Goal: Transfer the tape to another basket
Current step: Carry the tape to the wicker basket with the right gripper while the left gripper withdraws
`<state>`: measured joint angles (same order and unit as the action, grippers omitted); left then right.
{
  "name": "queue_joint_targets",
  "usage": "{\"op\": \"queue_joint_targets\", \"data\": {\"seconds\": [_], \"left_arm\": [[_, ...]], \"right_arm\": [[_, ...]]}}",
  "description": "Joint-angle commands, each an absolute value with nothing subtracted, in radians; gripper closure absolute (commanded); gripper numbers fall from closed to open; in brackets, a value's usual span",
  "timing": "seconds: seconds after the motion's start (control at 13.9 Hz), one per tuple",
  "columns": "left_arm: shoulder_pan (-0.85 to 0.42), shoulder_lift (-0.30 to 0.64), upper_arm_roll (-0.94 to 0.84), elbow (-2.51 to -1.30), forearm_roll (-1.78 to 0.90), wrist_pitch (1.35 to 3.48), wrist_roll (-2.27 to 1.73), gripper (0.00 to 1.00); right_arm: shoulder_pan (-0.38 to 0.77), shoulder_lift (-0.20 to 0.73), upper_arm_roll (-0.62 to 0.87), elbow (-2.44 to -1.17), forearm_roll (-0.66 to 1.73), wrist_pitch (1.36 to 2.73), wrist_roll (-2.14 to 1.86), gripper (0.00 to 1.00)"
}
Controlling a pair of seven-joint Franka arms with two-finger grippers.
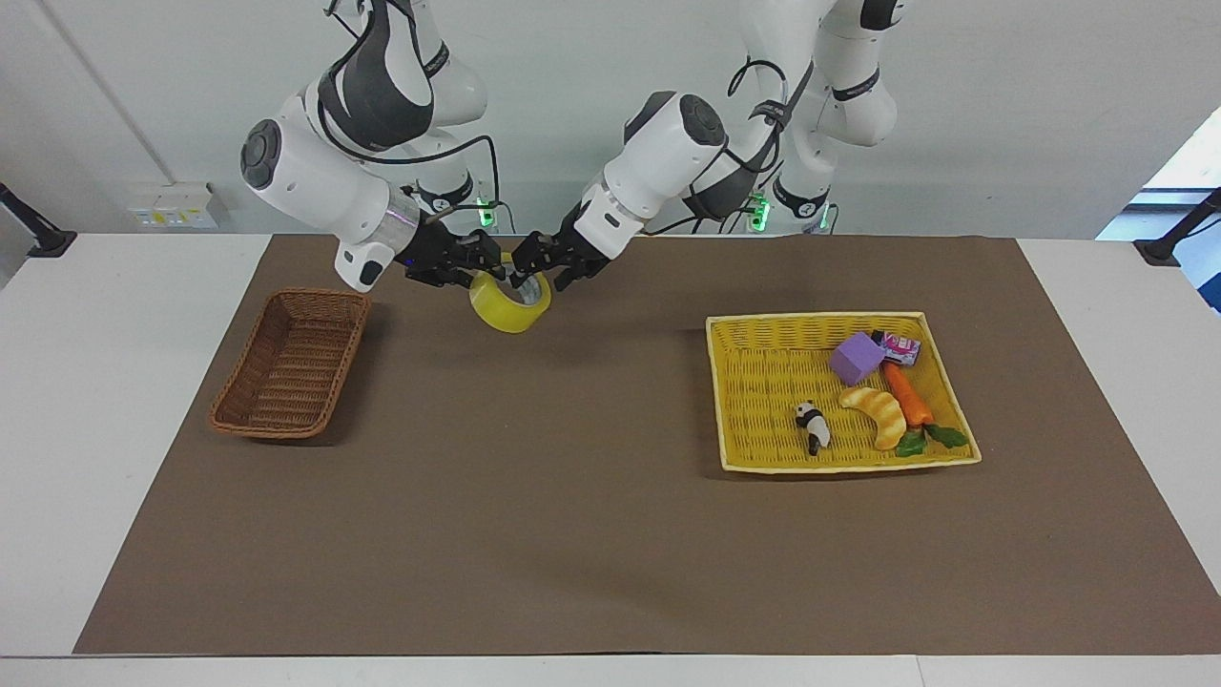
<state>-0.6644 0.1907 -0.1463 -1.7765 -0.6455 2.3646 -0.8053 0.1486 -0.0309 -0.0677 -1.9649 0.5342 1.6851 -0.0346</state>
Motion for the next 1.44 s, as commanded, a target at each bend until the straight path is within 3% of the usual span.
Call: {"op": "queue_joint_targets", "data": {"seconds": [0.0,0.43,0.79,1.36], "left_arm": [[-0.571,0.112,-0.138,-1.782,-0.654,2.217,-0.811,0.0],[-0.353,0.089,-0.137,-1.737,-0.467,2.082,-0.802,0.0],[-0.221,0.091,-0.137,-1.71,-0.282,1.95,-0.795,0.0],[0.063,0.064,-0.135,-1.658,-0.175,1.774,-0.301,0.0]], "right_arm": [[0.127,-0.037,-0.066,-1.96,0.49,1.687,-0.028,1.0],[-0.032,-0.018,-0.067,-1.948,0.298,1.765,-0.061,1.0],[-0.276,0.031,-0.067,-1.959,0.264,1.79,-0.283,1.0],[-0.408,0.092,-0.067,-2.023,0.285,1.868,-0.412,1.0]]}}
